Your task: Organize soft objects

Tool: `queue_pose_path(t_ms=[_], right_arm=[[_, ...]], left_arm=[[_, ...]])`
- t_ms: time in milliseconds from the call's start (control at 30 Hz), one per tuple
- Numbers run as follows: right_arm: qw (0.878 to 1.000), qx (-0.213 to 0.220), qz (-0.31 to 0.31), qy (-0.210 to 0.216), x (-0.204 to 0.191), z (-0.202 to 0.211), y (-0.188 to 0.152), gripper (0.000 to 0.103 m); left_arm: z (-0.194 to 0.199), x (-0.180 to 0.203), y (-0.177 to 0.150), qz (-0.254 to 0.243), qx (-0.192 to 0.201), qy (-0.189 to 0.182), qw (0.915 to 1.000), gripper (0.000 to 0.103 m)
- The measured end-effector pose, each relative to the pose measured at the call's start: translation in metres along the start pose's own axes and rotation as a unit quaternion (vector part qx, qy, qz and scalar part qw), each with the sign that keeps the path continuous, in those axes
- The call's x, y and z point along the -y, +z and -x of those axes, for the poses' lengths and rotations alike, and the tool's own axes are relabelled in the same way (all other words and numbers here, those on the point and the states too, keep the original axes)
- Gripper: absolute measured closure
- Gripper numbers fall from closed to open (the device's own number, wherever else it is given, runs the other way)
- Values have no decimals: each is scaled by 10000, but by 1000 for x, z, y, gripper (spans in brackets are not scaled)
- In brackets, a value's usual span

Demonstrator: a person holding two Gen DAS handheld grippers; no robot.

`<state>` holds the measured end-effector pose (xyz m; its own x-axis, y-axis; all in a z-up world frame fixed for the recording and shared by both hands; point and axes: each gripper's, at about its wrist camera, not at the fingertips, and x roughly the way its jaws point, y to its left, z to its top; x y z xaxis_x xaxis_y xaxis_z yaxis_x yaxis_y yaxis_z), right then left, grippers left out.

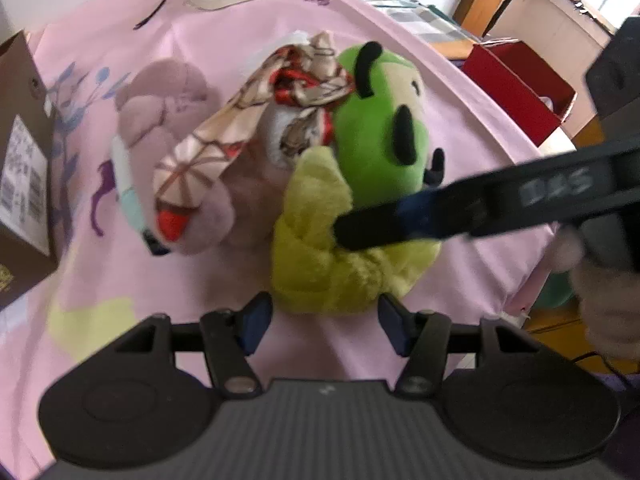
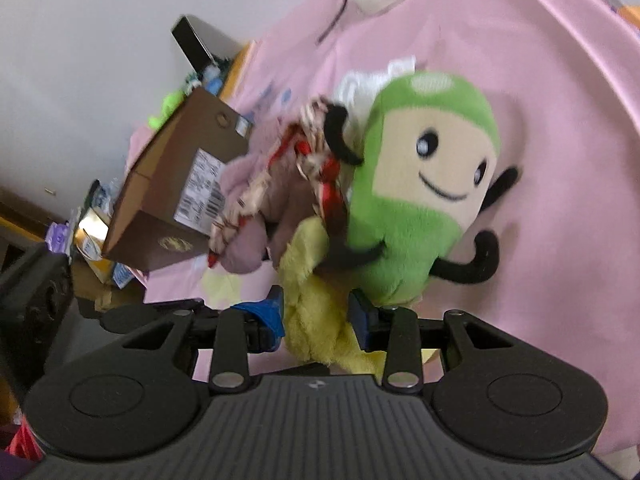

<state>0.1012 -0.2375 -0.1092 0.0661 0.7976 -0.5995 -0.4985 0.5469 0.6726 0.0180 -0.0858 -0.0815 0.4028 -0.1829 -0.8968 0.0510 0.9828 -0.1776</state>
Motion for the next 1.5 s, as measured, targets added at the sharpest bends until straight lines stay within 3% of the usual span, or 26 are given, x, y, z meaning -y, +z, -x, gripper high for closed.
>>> queue_pose_path(t_ms=[100,333,567,733,1100,1500], right_arm=[[9999,-143,-50,-76,2,-12,-2,83],[9984,-401,-225,321,5,-15,3,86],[9961,-475,198,712,-21,-7,13,86],[9924,-280,516,1084,-53,-6,23,86],[9800,249,765,1822,-146,-46,59,86],[9810,34,1033,1645,-247,-152,107,86]], left_arm=[[-2,1,1,-25,55,-46,10000,46],[15,-12,-8,-64,225,-195,9995,51],[56,-25,-15,-350,712,-209,9966,52],[95,-47,-14,-302,1259,-86,9916,52],[178,-131,-22,-69,2263,529,9726,52],[192,-261,-26,826,2406,1040,9615,51]])
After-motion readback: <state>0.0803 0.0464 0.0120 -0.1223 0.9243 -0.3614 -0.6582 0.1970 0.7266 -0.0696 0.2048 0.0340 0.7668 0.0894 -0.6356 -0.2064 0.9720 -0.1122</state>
